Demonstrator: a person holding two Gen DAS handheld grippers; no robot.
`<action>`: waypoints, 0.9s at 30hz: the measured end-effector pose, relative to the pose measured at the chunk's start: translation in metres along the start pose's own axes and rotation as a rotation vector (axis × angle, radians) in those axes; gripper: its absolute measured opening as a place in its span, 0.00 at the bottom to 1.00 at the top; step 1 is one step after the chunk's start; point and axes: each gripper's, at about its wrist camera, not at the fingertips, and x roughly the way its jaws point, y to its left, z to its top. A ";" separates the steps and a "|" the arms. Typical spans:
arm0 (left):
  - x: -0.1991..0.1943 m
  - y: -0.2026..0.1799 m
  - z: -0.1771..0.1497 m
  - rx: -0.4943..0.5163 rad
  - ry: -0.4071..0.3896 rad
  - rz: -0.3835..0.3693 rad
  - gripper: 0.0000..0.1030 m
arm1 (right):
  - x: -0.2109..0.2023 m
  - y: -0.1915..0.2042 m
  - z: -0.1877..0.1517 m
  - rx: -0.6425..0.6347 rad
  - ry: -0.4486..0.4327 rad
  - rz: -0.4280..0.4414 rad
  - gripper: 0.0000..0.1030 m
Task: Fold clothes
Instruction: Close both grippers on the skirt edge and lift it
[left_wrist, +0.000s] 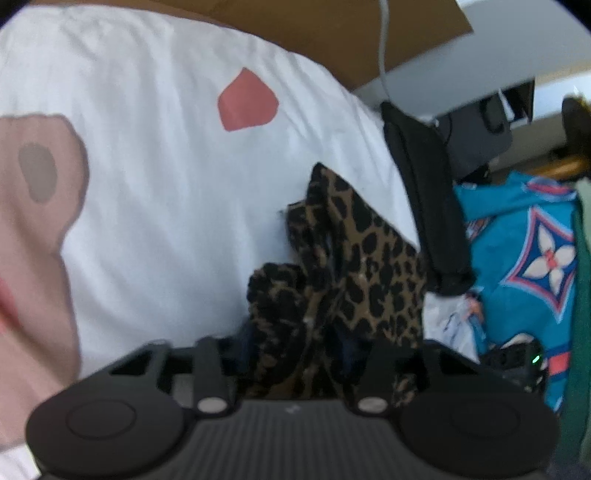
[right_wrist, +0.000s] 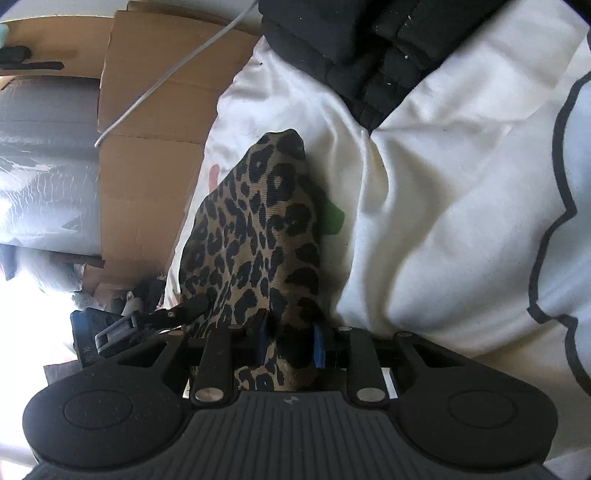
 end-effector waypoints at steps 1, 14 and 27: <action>0.000 -0.003 0.000 0.008 0.002 0.006 0.38 | 0.001 0.002 0.000 -0.005 0.002 0.000 0.26; -0.023 -0.054 -0.016 0.119 -0.085 0.111 0.24 | -0.010 0.042 -0.005 -0.104 -0.040 -0.073 0.06; -0.078 -0.106 -0.045 0.148 -0.217 0.203 0.23 | -0.040 0.087 -0.018 -0.195 -0.103 -0.047 0.05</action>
